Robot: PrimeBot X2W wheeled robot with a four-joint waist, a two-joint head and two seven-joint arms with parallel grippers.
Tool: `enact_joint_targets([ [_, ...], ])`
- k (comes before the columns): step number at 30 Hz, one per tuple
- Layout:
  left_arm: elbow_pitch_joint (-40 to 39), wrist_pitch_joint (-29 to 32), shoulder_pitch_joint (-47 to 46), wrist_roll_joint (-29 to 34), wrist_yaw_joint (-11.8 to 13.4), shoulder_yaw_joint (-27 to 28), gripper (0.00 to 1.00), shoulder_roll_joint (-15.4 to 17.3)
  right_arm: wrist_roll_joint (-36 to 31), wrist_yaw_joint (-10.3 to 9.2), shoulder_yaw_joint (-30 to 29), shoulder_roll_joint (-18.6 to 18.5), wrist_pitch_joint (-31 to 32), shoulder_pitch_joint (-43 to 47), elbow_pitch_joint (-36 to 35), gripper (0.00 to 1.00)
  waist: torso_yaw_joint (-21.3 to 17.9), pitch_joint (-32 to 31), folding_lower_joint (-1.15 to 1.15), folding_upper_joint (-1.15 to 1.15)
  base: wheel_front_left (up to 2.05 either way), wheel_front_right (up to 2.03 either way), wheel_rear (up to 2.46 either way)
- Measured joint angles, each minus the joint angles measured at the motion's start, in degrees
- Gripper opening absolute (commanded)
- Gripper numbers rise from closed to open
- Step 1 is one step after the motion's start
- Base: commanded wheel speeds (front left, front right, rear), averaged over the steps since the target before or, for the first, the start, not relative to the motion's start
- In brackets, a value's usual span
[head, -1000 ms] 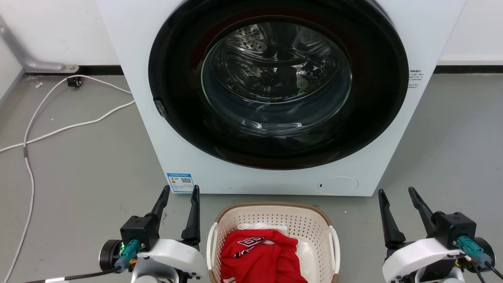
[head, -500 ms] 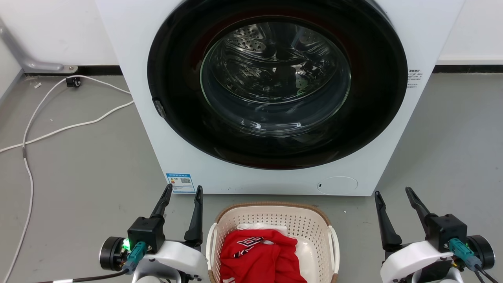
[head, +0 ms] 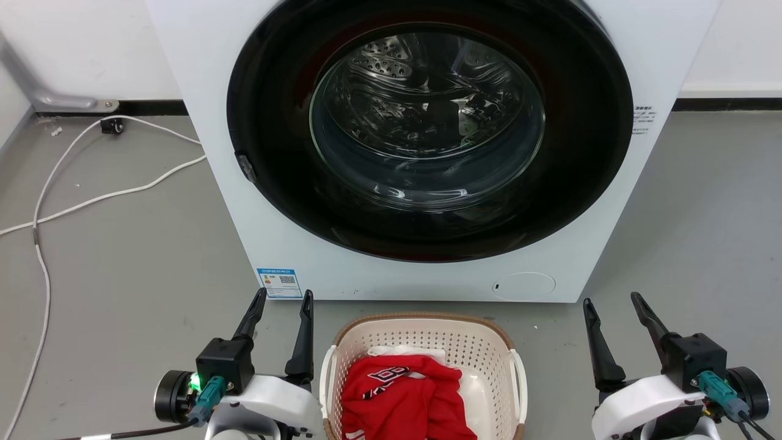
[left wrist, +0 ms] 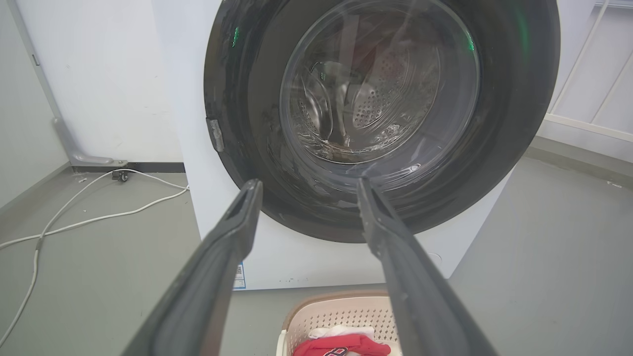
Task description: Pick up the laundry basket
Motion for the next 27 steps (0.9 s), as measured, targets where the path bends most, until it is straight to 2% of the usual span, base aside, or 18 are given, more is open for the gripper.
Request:
enact_joint_targets([
  [12,0.58,-0.01,-1.45,0.89,0.76,0.34,1.0,-0.01,0.21,0.0,0.0,0.01,0.13,-1.26,0.27,1.0,-0.24,3.21,0.0,0.0,0.0,0.0,0.0],
  [18,2.96,-0.08,-3.85,0.37,1.18,0.47,1.0,-0.01,0.66,0.0,0.36,0.01,0.6,-4.02,1.88,1.0,-0.49,8.22,0.0,0.0,0.0,0.0,0.0],
  [27,10.81,-0.1,-10.37,0.25,-0.31,1.41,1.0,-0.03,3.39,0.0,1.78,0.03,0.05,-10.43,8.35,1.0,-0.78,18.08,0.0,0.0,0.0,0.0,0.0],
])
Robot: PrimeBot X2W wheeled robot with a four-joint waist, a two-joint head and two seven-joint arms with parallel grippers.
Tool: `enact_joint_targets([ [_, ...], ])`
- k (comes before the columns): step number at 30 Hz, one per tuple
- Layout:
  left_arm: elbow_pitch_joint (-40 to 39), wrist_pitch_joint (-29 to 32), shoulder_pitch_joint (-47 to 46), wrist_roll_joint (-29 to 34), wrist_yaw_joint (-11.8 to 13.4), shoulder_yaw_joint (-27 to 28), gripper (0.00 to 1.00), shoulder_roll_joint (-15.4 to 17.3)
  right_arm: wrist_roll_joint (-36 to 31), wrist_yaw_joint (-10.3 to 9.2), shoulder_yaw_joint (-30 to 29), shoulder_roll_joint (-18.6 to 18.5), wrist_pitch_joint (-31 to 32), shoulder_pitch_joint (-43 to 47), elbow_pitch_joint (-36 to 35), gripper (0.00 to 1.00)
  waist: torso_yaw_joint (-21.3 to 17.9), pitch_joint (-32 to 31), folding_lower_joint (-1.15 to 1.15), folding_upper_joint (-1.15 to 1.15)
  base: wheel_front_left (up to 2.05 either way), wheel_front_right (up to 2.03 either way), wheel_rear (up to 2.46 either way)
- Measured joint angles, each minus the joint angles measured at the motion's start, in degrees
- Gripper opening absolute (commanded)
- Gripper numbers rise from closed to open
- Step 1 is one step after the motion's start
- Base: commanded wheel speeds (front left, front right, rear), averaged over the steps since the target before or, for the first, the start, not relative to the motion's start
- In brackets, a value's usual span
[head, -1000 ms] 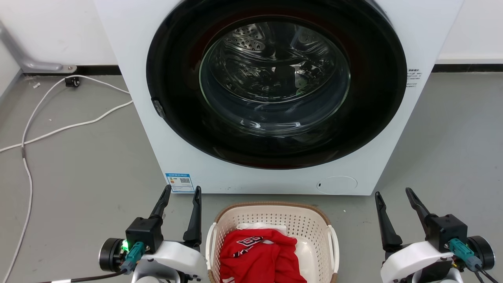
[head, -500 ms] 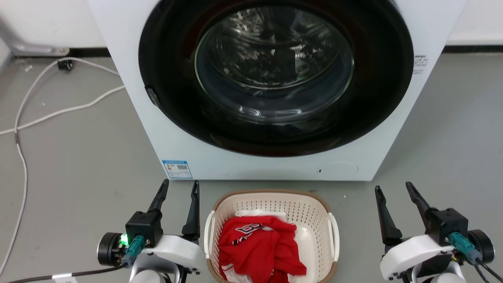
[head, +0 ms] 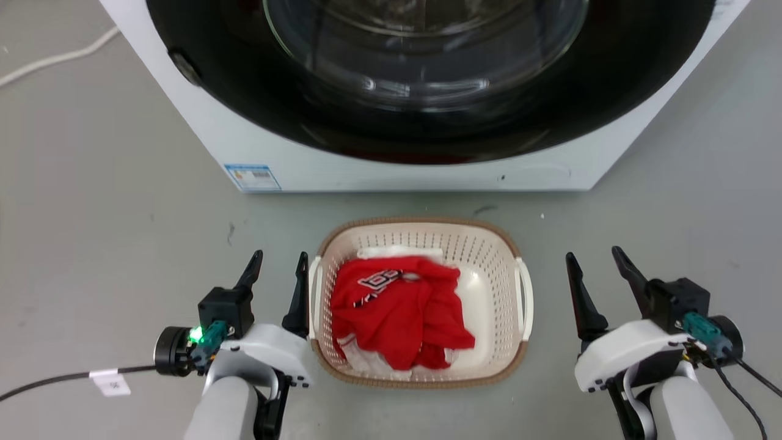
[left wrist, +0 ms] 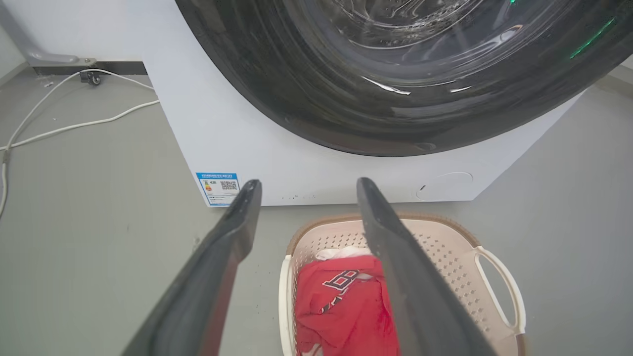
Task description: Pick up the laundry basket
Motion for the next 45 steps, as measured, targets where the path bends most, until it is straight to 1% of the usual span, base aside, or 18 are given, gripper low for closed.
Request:
enact_joint_targets([
  [6,8.25,0.01,-4.56,-1.19,-1.27,1.13,1.0,0.07,2.48,0.0,1.59,0.01,-0.02,-3.97,7.6,1.0,-0.38,5.8,0.0,0.0,0.0,0.0,0.0],
  [17,23.29,0.0,-13.61,-4.21,-3.14,2.9,1.0,1.2,5.79,0.0,5.99,0.04,-0.01,-14.63,22.61,1.0,-1.83,14.54,0.0,0.0,0.0,0.0,0.0],
  [20,27.15,0.0,-16.47,-5.13,-3.55,2.91,1.0,1.75,7.3,0.0,7.49,0.03,-0.09,-18.05,26.51,1.0,-2.23,16.94,0.0,0.0,0.0,0.0,0.0],
  [27,34.32,0.0,-23.41,-7.05,-4.16,2.22,1.0,2.9,8.22,0.0,10.31,0.04,-0.03,-25.64,35.75,1.0,-2.96,22.09,0.0,0.0,0.0,0.0,0.0],
  [32,38.74,0.13,-28.17,-8.13,-4.34,0.75,1.0,3.7,11.87,0.0,13.26,0.04,0.04,-30.19,40.52,1.0,-3.31,24.89,0.0,0.0,0.0,0.0,0.0],
  [36,41.34,1.37,-32.17,-10.15,-4.43,-1.96,1.0,4.08,14.9,0.01,16.63,0.04,0.42,-34.57,43.76,1.0,-3.6,26.96,0.0,0.0,0.0,0.0,0.0],
  [45,43.33,4.74,-37.99,-14.27,-4.43,-6.9,1.0,4.6,18.26,0.0,21.78,0.04,2.85,-41.3,48.6,1.0,-3.11,30.12,0.0,0.0,0.0,0.0,0.0],
])
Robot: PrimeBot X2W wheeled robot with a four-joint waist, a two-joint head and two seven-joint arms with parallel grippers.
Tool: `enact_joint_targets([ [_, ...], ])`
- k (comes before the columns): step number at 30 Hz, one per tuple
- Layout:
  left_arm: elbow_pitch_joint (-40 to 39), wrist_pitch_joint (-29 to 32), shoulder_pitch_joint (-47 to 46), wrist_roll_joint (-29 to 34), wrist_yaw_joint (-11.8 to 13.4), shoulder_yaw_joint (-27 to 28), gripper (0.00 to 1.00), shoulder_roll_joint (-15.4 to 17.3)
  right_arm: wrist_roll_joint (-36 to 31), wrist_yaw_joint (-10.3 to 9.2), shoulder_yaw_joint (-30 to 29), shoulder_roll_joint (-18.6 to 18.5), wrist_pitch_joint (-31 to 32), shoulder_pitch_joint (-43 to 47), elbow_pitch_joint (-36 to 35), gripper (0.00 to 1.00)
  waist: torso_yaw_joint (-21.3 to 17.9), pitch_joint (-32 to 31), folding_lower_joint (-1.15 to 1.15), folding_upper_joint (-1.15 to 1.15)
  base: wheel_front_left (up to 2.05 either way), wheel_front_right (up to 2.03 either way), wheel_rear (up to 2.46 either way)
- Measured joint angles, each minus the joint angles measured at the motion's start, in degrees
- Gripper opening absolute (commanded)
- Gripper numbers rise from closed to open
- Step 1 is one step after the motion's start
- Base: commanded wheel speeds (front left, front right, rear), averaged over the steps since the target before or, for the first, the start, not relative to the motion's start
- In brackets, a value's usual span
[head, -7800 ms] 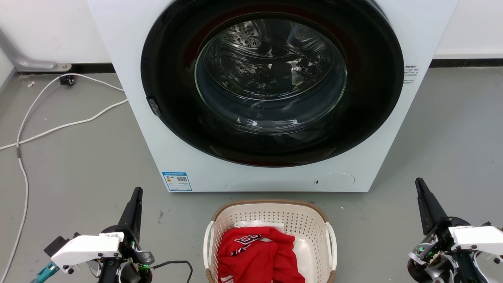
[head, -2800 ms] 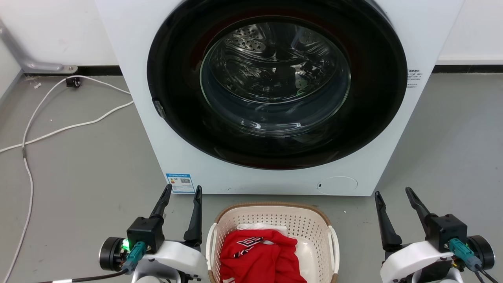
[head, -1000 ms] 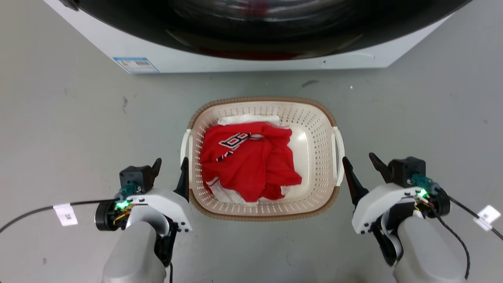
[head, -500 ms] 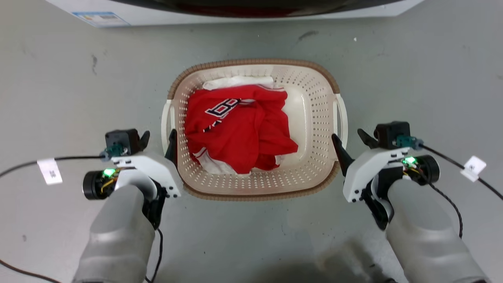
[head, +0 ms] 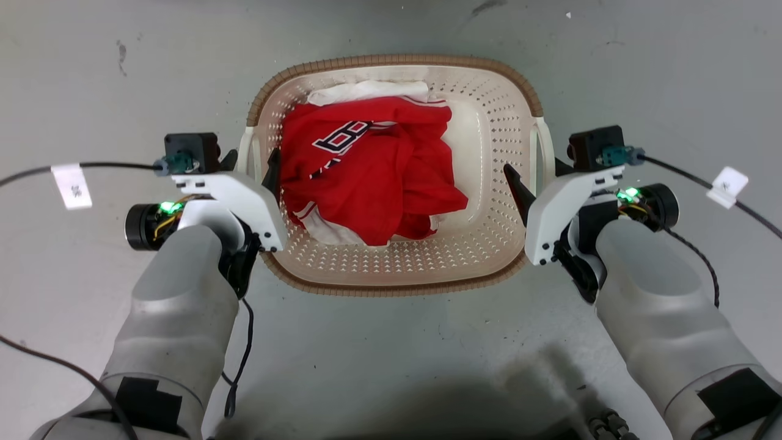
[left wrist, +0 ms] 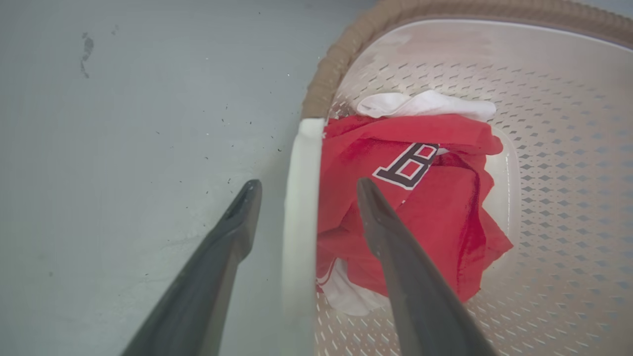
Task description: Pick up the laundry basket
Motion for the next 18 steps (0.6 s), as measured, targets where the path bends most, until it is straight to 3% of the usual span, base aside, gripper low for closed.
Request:
enact_joint_targets([
  [6,1.04,4.08,-1.55,-3.21,0.0,-2.92,0.98,0.03,2.59,0.0,3.11,0.0,2.19,-1.7,1.53,1.0,0.26,1.28,0.0,0.0,0.0,0.0,0.0],
  [7,1.1,4.61,-1.69,-3.79,0.0,-3.34,0.49,0.02,3.09,0.0,3.59,0.0,2.35,-1.75,1.63,0.79,0.29,1.44,0.0,0.0,0.0,0.0,0.0],
  [8,1.07,4.76,-1.82,-4.32,0.0,-3.75,0.22,0.03,3.58,0.0,4.14,0.0,2.78,-1.82,1.63,0.37,0.31,1.55,0.0,0.0,0.0,0.0,0.0],
  [9,1.08,5.52,-1.93,-4.89,0.0,-4.25,0.0,0.04,4.16,-0.01,4.64,0.0,3.22,-1.97,1.64,0.0,0.33,1.65,0.0,0.0,0.0,0.0,0.0],
  [18,0.0,6.84,-1.75,-9.42,0.02,-8.59,0.0,0.98,8.22,-0.44,7.82,-0.83,4.02,-2.82,2.2,0.0,0.44,1.74,0.0,0.0,0.0,0.0,0.0],
])
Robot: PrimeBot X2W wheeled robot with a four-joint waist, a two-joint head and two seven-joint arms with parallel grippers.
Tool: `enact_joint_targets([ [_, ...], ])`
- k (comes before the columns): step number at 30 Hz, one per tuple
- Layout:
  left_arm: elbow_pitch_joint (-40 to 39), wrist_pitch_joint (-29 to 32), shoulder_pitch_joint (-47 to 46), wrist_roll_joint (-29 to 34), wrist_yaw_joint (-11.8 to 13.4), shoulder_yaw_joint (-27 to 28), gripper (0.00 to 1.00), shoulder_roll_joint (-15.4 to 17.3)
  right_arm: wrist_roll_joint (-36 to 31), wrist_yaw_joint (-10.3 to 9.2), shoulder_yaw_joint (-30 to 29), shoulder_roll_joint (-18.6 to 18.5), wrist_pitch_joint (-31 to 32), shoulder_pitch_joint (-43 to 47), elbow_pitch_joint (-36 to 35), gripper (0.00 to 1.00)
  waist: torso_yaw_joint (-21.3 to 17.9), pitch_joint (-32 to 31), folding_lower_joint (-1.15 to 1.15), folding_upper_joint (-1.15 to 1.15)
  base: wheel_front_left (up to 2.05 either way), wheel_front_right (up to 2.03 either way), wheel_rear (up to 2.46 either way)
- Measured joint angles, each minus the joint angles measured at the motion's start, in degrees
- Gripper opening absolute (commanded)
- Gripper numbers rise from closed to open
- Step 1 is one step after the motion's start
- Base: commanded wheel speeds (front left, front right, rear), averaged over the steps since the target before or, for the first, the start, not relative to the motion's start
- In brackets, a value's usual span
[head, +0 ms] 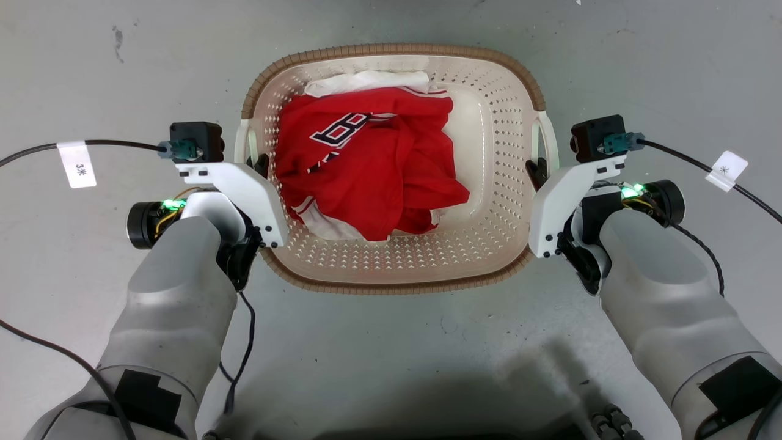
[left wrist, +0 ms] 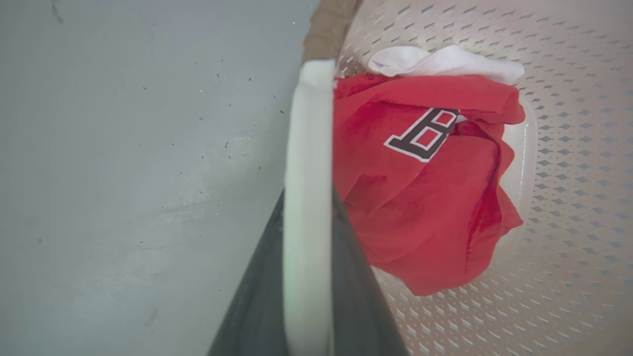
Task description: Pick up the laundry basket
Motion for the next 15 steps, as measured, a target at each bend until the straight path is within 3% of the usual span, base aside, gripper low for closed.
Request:
enact_joint_targets([
  [15,0.45,6.69,2.04,-7.89,0.46,-6.84,0.0,-0.53,5.68,-0.07,4.38,-0.53,6.14,0.45,2.31,0.0,1.03,-5.98,0.0,0.0,0.0,0.0,0.0],
])
